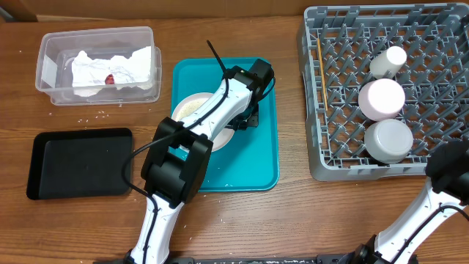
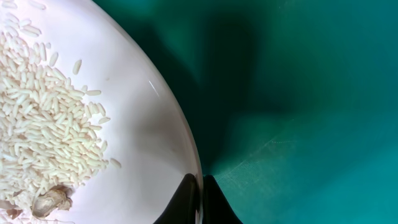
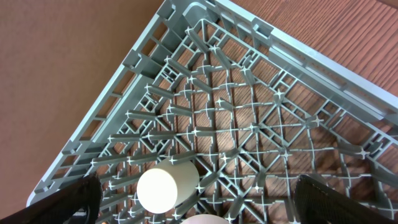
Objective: Sort waste into correct bins and load items into the dishwasher
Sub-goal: 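Lift the plate with the left gripper and carry it over the black tray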
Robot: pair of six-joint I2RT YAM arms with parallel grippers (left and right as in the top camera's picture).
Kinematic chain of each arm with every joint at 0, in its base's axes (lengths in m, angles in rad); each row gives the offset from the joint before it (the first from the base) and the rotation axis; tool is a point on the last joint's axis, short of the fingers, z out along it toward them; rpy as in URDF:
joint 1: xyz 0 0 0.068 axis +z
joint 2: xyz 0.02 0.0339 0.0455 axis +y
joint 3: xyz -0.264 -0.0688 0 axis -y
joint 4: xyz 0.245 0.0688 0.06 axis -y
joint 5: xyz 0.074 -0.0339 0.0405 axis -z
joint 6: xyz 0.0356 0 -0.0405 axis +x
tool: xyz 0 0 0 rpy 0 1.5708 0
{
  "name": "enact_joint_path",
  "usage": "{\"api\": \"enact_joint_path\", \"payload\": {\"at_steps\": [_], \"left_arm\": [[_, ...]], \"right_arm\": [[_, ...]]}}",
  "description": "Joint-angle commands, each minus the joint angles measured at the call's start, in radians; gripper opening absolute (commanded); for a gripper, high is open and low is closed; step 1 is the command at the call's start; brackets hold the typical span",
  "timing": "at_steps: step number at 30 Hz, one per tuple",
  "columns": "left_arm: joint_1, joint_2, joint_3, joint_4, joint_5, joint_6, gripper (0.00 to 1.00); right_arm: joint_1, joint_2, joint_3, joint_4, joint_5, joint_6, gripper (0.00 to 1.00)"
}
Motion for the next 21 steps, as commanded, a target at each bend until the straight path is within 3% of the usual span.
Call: {"api": "enact_joint_path", "payload": {"at_steps": [1, 9, 21], "left_arm": [[-0.006, -0.004, -0.035, -0.008, 0.000, 0.004, 0.04], [-0.008, -0.005, -0.009, -0.048, -0.021, -0.008, 0.04], [-0.040, -0.005, 0.209, -0.327, -0.258, -0.134, 0.04]], "right_arm": [[-0.001, -0.034, 0.026, 0.005, -0.004, 0.005, 1.00], [-0.001, -0.034, 0.026, 0.005, -0.005, 0.005, 1.00], [-0.001, -0.034, 0.026, 0.005, -0.005, 0.005, 1.00]]}}
